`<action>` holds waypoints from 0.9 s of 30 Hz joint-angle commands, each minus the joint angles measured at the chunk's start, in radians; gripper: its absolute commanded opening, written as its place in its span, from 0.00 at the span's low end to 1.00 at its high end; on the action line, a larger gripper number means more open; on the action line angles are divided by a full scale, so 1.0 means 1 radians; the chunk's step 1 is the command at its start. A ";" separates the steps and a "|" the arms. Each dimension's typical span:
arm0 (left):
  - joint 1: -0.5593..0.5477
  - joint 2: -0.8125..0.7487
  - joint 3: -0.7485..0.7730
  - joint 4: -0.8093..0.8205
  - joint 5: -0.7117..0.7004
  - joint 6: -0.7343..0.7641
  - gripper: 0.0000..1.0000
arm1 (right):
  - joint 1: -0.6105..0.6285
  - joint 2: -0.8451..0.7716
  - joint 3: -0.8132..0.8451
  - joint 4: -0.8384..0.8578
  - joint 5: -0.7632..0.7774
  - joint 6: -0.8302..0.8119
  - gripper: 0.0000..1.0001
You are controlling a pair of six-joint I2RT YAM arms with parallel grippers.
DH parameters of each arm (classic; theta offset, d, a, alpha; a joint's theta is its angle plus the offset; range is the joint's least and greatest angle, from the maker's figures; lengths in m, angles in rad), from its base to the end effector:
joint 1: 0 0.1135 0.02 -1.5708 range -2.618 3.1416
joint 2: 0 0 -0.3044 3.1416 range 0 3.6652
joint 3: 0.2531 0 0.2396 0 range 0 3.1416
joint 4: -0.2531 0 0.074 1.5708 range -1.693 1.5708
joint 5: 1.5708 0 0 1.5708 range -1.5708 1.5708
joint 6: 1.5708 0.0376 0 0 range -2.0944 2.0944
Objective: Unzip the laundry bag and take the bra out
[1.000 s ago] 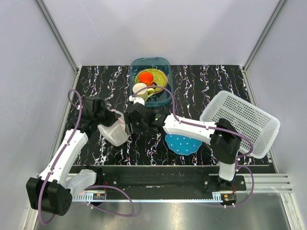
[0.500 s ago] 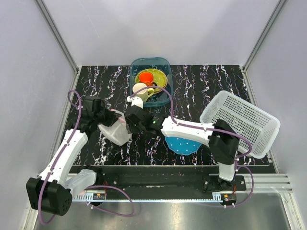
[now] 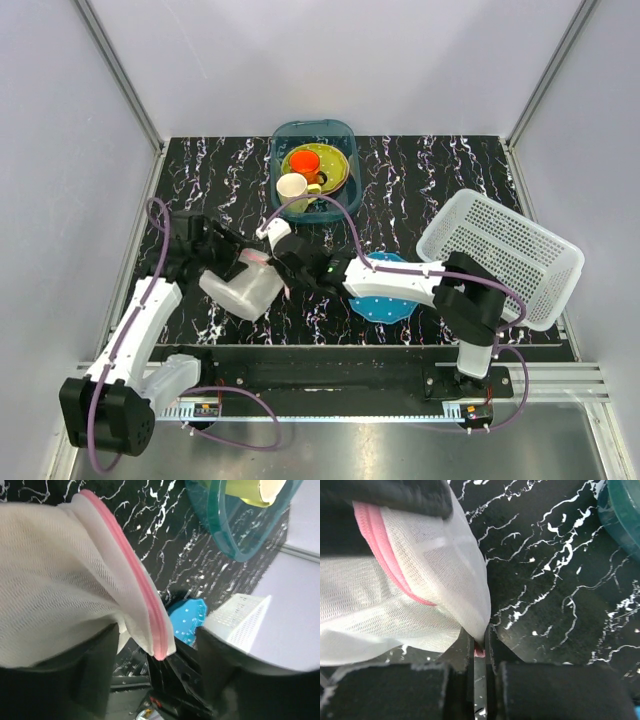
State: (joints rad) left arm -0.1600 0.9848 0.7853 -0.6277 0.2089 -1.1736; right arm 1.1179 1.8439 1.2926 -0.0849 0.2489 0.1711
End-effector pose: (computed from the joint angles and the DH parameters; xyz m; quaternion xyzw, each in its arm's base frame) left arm 0.1625 -0.0341 0.2984 -0.4166 0.8285 -0.2998 0.2238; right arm 0.1921 0.3736 0.2706 -0.3541 0.8140 0.1800 0.4239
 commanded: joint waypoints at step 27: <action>0.142 0.075 0.032 0.103 0.313 0.184 0.00 | -0.265 -0.354 -0.082 -0.047 -0.166 0.149 0.55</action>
State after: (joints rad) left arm -0.0242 1.0988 0.8391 -0.5804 0.5377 -0.9760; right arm 0.9962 1.6539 1.1873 -0.0956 0.2096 0.0441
